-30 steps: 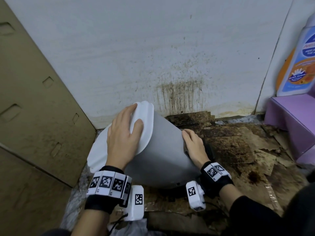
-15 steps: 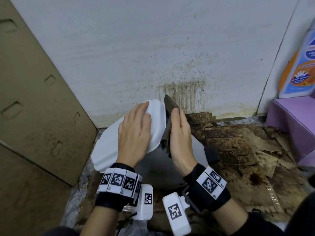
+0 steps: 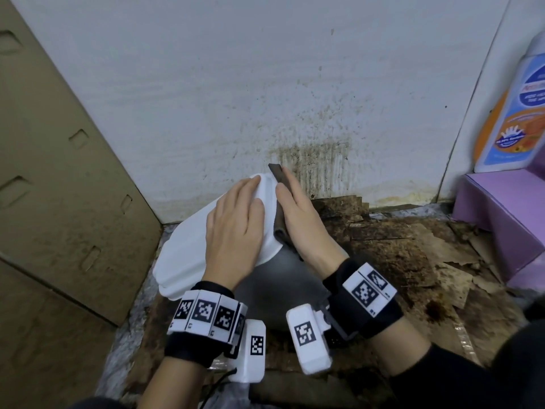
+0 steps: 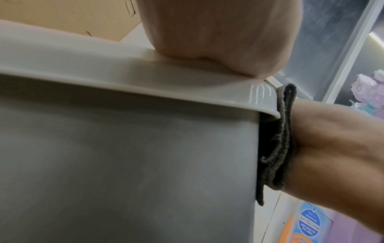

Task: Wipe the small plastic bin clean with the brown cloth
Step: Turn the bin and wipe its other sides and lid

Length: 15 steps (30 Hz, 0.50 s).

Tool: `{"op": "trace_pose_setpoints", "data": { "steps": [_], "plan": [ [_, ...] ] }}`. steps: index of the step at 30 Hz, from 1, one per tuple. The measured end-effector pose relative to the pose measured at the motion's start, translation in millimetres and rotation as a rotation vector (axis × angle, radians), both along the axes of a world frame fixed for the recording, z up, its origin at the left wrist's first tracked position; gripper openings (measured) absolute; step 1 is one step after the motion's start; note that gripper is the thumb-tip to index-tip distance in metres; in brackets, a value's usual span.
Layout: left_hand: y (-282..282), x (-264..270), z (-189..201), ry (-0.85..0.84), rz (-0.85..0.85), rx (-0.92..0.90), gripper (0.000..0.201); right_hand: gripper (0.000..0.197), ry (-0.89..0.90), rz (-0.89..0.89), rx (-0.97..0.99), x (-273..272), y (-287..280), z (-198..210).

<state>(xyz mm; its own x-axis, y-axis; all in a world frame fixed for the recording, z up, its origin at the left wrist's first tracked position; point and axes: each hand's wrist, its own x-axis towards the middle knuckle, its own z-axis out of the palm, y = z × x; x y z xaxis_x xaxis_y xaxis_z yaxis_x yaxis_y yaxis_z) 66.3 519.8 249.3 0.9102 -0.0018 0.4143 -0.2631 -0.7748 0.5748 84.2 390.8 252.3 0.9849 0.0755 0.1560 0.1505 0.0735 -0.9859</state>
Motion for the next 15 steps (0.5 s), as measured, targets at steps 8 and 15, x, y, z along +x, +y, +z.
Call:
{"op": "trace_pose_setpoints", "data": {
  "steps": [8,15],
  "plan": [
    [11.5,3.1,6.9,0.086,-0.059,-0.039,0.045,0.051,-0.072,-0.131,-0.074,-43.6,24.9,-24.1],
    [-0.1,-3.1,10.9,0.098,-0.073,-0.063,0.047,0.050,-0.002,-0.117,-0.075,-34.7,8.3,-11.5]
  ]
}}
